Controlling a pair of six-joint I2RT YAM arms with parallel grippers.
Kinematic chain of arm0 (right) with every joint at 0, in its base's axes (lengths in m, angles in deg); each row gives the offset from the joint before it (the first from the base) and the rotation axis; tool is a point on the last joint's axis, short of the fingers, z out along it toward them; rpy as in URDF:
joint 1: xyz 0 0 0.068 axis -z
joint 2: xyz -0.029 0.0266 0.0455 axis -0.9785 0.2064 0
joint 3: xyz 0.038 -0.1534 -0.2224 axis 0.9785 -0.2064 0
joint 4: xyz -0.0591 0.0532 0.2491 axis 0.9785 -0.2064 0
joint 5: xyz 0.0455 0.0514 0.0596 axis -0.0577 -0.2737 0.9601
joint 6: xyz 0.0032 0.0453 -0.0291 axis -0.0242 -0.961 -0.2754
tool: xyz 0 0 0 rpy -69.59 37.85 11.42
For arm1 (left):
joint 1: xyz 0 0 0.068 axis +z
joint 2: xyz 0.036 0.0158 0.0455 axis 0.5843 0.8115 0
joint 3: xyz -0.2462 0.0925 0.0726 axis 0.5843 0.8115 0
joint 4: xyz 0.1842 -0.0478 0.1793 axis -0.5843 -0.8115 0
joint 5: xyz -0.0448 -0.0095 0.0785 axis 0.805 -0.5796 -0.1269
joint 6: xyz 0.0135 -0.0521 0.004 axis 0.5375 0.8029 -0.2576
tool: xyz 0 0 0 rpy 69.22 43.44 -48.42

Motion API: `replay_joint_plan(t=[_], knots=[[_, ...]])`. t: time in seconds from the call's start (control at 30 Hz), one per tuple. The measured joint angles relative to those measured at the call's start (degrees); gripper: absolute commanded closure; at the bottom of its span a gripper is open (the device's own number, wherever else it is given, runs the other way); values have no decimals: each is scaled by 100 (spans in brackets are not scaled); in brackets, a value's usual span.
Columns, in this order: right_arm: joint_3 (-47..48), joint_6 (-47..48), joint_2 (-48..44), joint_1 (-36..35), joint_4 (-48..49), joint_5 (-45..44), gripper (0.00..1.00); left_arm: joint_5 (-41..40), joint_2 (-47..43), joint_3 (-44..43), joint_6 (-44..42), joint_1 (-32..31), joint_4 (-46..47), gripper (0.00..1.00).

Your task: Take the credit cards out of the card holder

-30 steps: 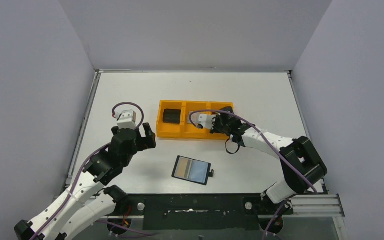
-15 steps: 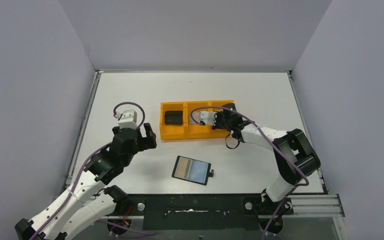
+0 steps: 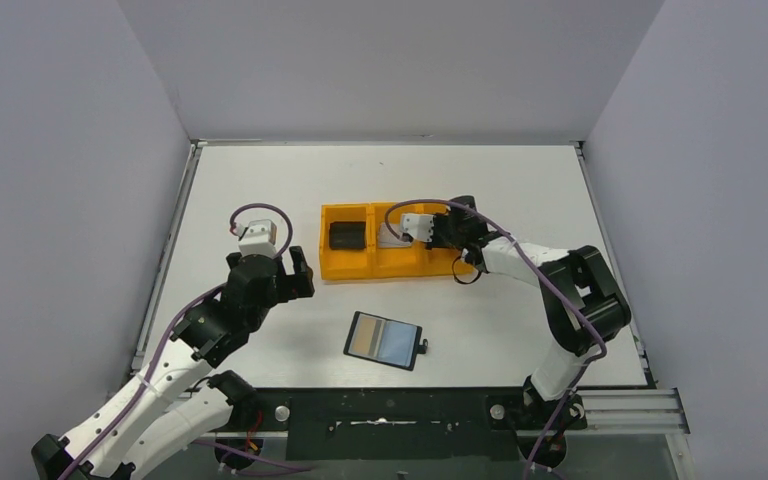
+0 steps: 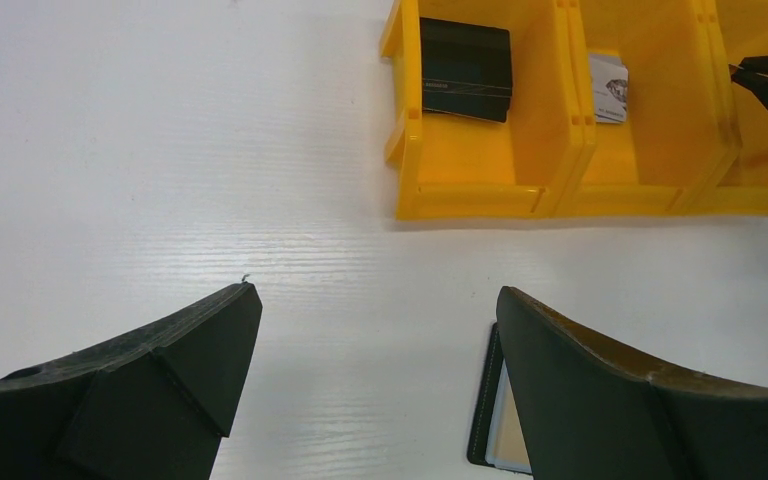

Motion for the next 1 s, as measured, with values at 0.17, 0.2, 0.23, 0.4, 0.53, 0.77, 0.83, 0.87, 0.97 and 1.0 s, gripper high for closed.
replay_joint_plan(t=[0.17, 0.2, 0.23, 0.4, 0.53, 0.77, 0.83, 0.87, 0.97, 1.0], knots=[[66, 85, 251, 57, 35, 39, 86, 15, 50, 0, -13, 28, 0, 10], [66, 96, 313, 57, 35, 37, 85, 17, 61, 0, -15, 31, 0, 10], [66, 103, 352, 59, 31, 35, 85, 20, 70, 0, -22, 33, 0, 10], [66, 105, 404, 61, 37, 33, 83, 39, 90, 2, -55, 39, 0, 10], [66, 74, 393, 61, 28, 35, 73, 59, 118, 9, -59, 55, 2, 10], [66, -254, 155, 87, -160, 52, 59, 76, 160, 20, -72, 63, 2, 10], [63, -400, -11, 87, -201, 87, 58, 83, 164, 20, -74, 63, 2, 10], [61, -481, -109, 87, -214, 103, 57, 85, 164, 20, -74, 66, 2, 10], [0, -859, -476, 87, -170, 133, 50, 94, 166, 22, -76, 66, 2, 10], [-59, -1058, -627, 87, -118, 133, 45, 101, 166, 22, -76, 68, 2, 10]])
